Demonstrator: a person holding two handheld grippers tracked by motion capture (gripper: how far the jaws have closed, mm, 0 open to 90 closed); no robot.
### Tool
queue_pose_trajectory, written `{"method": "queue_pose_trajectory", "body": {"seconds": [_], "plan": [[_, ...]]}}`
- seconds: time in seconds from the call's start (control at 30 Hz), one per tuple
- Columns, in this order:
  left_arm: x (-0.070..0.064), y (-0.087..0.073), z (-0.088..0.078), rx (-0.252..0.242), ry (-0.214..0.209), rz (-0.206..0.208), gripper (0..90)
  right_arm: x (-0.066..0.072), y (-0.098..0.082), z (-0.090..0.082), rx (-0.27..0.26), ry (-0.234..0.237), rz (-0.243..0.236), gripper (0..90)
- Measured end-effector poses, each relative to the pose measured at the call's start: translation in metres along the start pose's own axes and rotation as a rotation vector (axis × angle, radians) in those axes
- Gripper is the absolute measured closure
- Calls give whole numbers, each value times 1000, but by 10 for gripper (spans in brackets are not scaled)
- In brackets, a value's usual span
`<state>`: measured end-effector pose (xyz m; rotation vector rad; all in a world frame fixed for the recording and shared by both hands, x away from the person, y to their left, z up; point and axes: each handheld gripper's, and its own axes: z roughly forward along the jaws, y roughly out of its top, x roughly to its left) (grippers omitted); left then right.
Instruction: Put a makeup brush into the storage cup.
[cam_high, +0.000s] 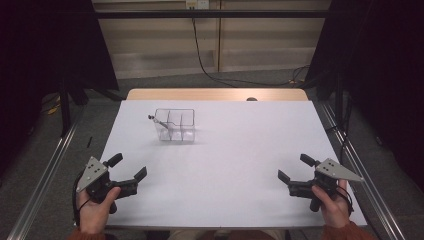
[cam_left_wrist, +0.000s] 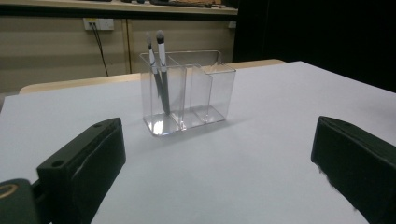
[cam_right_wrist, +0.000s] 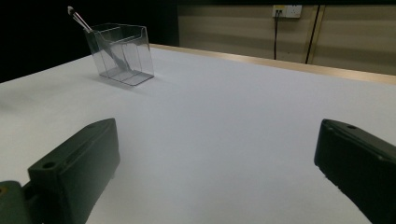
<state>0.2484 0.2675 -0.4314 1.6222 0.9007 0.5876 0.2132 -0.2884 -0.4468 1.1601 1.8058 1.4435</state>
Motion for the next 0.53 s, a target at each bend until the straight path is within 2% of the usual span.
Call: {"method": "queue_pose_trajectory", "body": {"seconds": [0.17,0.27,0.43,0.53], "plan": [[-6,-2,-5,5,20,34,30,1,0,-1,1,6,-9,0],[-5,-3,-5,1,5,8,30,1,0,-1,0,8,-9,0],[-7,-4,-6,15,-14,42,30,1,1,1,2,13,-10,0],[-5,-5,-5,24,-18,19,30,2,0,2,10,16,-14,0]]}}
